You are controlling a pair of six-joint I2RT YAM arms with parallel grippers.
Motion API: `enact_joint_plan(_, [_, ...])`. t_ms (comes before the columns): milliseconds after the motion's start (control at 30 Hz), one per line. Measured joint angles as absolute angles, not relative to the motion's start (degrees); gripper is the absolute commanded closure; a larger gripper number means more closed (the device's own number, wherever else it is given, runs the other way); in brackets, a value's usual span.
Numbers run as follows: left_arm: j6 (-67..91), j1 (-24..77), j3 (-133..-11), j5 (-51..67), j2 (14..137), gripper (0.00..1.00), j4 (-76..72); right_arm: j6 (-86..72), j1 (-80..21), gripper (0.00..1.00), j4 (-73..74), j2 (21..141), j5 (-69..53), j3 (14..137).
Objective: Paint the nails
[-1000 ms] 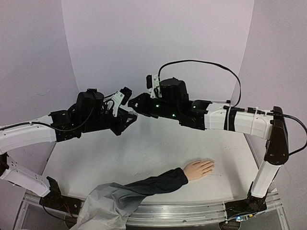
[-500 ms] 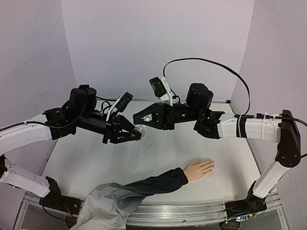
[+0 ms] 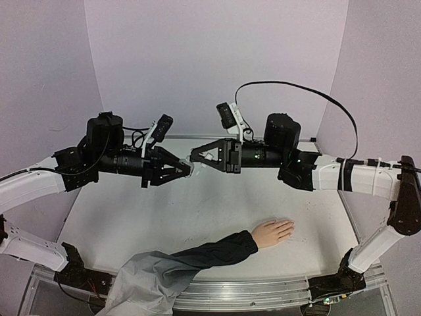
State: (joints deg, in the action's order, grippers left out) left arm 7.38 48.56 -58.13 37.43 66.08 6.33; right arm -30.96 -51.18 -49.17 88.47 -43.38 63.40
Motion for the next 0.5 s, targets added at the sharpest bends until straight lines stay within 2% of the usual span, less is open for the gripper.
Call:
enact_joint_plan(267, [5.89,48.53,-54.72,23.86,65.14,1.0,6.02,-31.33,-51.35,1.0,-36.97,82.89,-27.57,63.72])
enact_joint_plan(500, [4.4,48.53,-53.6,21.39,65.1,1.0,6.46,-32.45,-51.09,1.0,-30.63,76.4,-16.93,63.26])
